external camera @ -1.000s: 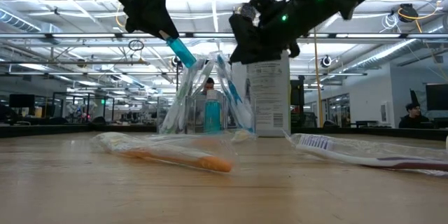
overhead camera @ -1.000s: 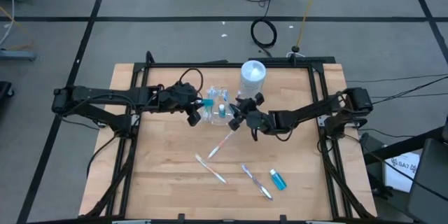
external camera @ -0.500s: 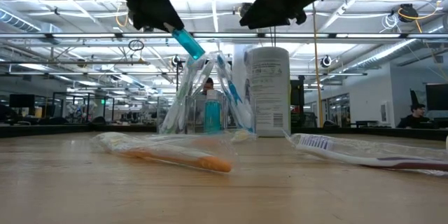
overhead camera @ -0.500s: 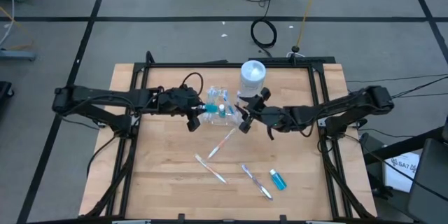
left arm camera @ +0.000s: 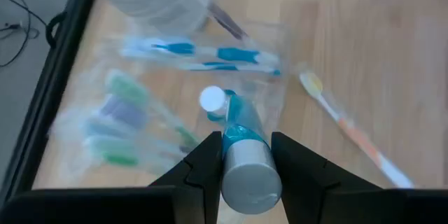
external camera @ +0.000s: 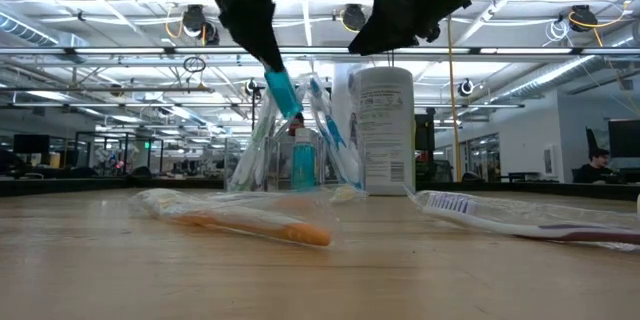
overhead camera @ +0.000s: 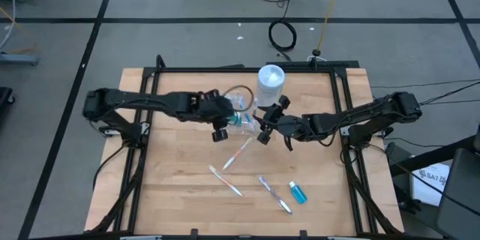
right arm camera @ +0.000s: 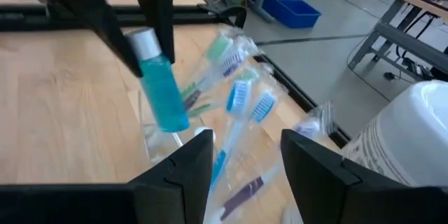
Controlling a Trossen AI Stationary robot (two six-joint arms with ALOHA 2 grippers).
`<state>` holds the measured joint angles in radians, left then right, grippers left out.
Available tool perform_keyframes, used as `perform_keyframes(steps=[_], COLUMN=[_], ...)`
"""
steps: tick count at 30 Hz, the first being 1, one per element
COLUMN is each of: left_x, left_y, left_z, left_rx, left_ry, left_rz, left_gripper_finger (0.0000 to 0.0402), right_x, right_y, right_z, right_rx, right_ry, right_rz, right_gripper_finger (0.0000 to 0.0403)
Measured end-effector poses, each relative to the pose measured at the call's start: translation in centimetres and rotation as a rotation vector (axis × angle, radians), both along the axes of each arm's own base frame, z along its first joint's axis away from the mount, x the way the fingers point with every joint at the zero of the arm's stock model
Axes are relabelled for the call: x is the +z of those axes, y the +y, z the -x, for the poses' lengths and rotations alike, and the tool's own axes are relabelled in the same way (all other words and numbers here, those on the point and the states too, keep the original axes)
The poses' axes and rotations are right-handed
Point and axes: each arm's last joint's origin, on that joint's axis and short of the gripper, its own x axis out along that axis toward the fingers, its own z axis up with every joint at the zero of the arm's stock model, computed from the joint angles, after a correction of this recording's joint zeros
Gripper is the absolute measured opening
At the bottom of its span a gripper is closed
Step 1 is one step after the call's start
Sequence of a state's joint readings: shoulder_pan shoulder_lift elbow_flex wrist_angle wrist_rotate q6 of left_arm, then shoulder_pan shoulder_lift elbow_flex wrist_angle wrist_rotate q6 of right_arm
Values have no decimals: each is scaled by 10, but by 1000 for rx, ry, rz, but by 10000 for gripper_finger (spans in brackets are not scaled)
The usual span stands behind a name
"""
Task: Pick & Place toothbrushing station
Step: Put the top mouthwash into the transparent organizer
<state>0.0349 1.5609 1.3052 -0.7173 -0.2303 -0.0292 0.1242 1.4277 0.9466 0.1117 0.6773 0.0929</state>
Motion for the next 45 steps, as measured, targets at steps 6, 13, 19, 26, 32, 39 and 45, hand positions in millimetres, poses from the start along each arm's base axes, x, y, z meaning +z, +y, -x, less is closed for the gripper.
perform_keyframes(steps=[6,13,19,26,32,39,45], left_x=[-24,-37,-36,-52,-67,-70,-70], left_y=[2,4,12,22,22,22,22], left_z=[-18,-24,-23,-28,-34,-35,-35], left_rx=[-36,-107,-117,-100,-117,-146,-160], left_ry=[100,161,163,198,243,255,260], left_rz=[-20,-61,-56,10,22,8,0], left_gripper_finger=[113,113,113,113,113,113,132], right_x=[-3,-3,-3,-3,-3,-3,-3], right_y=[0,0,0,0,0,0,0], right_z=[2,2,2,2,1,1,1], right_rx=[0,1,2,2,2,2,2], right_ry=[41,43,46,45,38,38,38], right_rz=[6,8,11,11,10,10,10], right_gripper_finger=[164,164,164,164,164,164,164])
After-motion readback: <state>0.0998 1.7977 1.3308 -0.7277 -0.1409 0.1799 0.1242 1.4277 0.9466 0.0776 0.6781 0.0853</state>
